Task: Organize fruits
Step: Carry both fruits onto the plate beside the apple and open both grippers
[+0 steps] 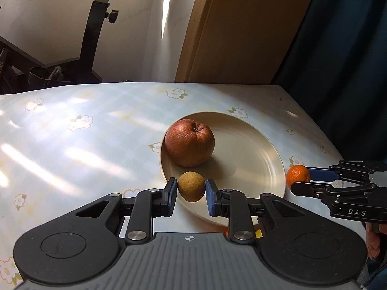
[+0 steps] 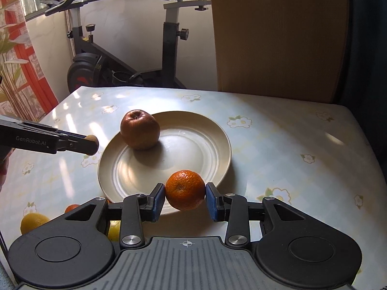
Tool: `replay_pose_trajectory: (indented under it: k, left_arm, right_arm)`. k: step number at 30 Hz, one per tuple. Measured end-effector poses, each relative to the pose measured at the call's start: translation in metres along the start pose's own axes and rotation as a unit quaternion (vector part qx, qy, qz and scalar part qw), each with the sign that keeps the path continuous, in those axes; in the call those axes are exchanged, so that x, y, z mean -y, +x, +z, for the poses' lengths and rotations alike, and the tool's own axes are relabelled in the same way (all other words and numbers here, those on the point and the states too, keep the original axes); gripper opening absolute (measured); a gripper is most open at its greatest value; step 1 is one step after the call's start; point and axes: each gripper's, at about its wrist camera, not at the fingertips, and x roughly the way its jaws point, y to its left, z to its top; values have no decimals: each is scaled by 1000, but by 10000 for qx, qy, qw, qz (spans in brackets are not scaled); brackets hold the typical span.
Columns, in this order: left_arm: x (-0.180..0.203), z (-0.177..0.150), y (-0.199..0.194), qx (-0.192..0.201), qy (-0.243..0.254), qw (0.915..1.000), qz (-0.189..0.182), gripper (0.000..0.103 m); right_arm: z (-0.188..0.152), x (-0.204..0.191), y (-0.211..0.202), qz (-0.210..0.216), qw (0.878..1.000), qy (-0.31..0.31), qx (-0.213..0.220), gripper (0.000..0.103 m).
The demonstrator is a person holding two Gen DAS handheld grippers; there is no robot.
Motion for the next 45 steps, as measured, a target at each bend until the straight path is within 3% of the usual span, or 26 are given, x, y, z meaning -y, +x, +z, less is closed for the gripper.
replay_pose_trajectory:
  k: [13,23,33,45]
  left_arm:
    - [1,11,42,-265,310,9989,230,27]
    - [3,8,46,-271,418,9985,244,27]
    - [5,7,39,-213,405,9986,259,29]
    - [4,0,-1,51,380,9984,417,29]
  right_arm:
    - [56,11,93,209,9994,221,-183,34]
    - [72,-2,123,209,9995,-2,-239,34]
    - [70,-2,107,200,9997,108,-111,38]
    - [46,-4,50,89,9990,416,136,39]
